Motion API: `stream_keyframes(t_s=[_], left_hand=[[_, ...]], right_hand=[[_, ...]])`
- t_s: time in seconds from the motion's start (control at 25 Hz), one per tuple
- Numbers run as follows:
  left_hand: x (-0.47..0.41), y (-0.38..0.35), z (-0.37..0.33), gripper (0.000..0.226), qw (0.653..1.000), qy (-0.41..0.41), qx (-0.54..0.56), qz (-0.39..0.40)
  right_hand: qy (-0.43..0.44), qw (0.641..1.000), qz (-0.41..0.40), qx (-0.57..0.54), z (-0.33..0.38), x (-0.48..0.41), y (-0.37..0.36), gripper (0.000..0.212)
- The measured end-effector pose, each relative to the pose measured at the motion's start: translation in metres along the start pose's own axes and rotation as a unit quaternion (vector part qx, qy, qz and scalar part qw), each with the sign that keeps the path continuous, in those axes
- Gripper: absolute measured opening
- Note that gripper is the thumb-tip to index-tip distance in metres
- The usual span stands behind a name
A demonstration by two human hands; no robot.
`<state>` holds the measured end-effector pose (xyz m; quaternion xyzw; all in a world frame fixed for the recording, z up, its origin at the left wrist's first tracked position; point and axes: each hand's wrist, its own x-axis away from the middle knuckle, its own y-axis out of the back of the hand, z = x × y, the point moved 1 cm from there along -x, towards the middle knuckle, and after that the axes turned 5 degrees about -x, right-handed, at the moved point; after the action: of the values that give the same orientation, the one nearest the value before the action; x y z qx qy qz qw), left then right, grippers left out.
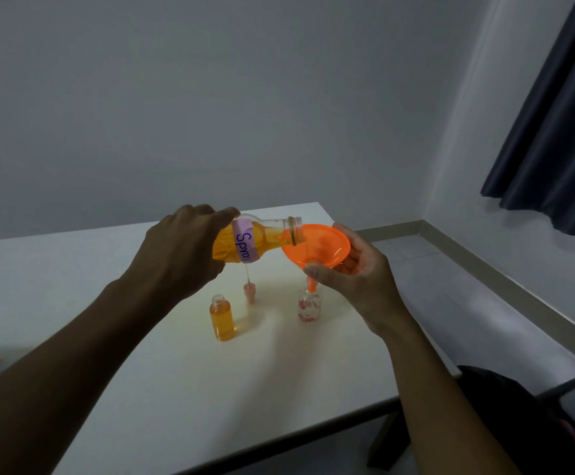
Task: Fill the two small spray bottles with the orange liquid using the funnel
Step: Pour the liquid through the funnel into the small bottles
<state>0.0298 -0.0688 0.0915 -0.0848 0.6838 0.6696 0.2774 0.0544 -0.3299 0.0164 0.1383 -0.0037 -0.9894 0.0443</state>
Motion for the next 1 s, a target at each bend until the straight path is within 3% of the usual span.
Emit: stream_keyframes(t_s=[1.0], left_hand=[[-0.0044,0.0023,0.002,0.067,1.0,-0.014,-0.022,-0.011]], right_hand=[[0.004,1.0,-0.001,0.01,0.0008,-0.0032,-0.0012,0.099]])
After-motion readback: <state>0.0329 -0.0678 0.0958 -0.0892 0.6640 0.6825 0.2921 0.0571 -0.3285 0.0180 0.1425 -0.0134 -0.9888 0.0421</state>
